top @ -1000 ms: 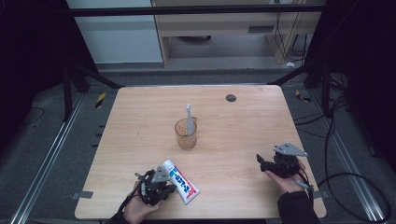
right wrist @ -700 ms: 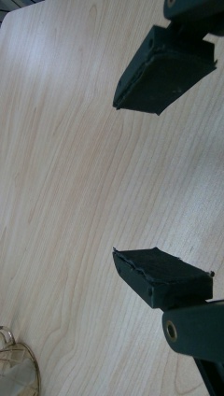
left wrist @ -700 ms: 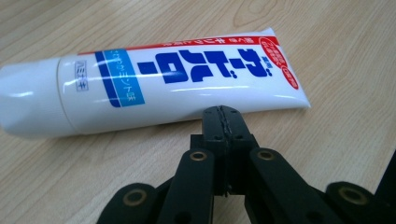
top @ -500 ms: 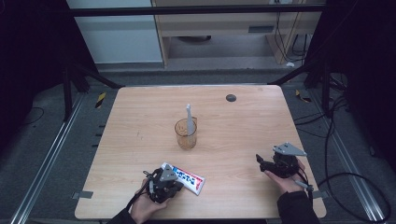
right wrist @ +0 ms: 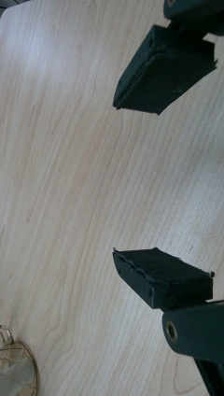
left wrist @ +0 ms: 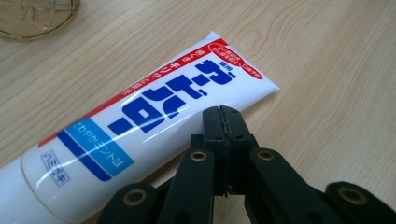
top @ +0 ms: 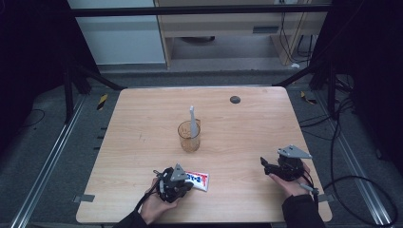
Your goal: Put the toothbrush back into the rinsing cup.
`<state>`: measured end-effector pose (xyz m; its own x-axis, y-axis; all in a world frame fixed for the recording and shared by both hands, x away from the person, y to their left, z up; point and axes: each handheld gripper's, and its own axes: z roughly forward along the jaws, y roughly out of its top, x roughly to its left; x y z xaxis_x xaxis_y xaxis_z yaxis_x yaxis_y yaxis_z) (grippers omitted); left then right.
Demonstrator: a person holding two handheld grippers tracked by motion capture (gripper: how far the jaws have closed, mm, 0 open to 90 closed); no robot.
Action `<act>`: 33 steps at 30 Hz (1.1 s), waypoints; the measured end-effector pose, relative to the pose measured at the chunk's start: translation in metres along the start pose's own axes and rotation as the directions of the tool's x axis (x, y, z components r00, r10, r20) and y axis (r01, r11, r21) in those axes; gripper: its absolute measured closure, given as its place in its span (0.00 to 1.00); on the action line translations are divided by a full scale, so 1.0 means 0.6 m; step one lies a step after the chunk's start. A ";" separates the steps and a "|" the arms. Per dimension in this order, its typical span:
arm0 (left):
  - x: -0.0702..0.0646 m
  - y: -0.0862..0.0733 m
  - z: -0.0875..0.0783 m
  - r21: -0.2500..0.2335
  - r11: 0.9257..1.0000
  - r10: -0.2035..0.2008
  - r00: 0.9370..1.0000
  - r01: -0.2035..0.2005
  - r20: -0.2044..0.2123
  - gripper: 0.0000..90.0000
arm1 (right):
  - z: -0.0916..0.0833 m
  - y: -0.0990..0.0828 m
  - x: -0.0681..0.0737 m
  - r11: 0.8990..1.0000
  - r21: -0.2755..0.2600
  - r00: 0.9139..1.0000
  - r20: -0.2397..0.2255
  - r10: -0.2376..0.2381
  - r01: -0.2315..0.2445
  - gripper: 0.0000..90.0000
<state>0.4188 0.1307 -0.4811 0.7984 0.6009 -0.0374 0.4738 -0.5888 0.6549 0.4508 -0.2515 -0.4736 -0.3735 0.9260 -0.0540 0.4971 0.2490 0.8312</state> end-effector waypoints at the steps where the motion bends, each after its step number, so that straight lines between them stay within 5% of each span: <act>1: 0.000 0.002 0.001 0.002 1.000 0.007 1.000 -0.007 0.000 1.00 | 0.000 0.000 0.000 1.000 0.001 1.000 -0.001 0.000 0.000 0.24; 7: -0.001 0.008 0.001 -0.006 1.000 0.010 1.000 -0.010 0.006 1.00 | 0.001 0.000 0.000 1.000 0.004 1.000 -0.004 0.003 -0.003 0.24; 12: 0.008 0.018 -0.022 -0.058 0.998 0.003 1.000 -0.003 0.001 1.00 | 0.001 -0.001 -0.002 1.000 0.005 1.000 -0.002 0.000 0.000 0.24; 18: 0.058 0.028 -0.053 -0.109 0.993 -0.047 0.996 0.038 -0.078 1.00 | 0.002 -0.001 -0.004 1.000 0.004 1.000 0.000 0.004 -0.004 0.24; 25: 0.114 0.018 -0.056 -0.052 0.995 -0.091 0.985 0.084 -0.145 1.00 | 0.005 -0.002 -0.003 1.000 0.012 1.000 0.001 0.001 -0.001 0.24; 33: 0.129 0.007 -0.040 0.009 0.995 -0.099 0.984 0.101 -0.150 1.00 | 0.005 -0.003 -0.003 1.000 0.013 1.000 0.001 0.001 -0.001 0.24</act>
<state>0.4734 0.1876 -0.4633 0.6831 0.7302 0.0117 0.5556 -0.5300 0.6406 0.4531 -0.2528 -0.4766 -0.3722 0.9266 -0.0540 0.5074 0.2518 0.8241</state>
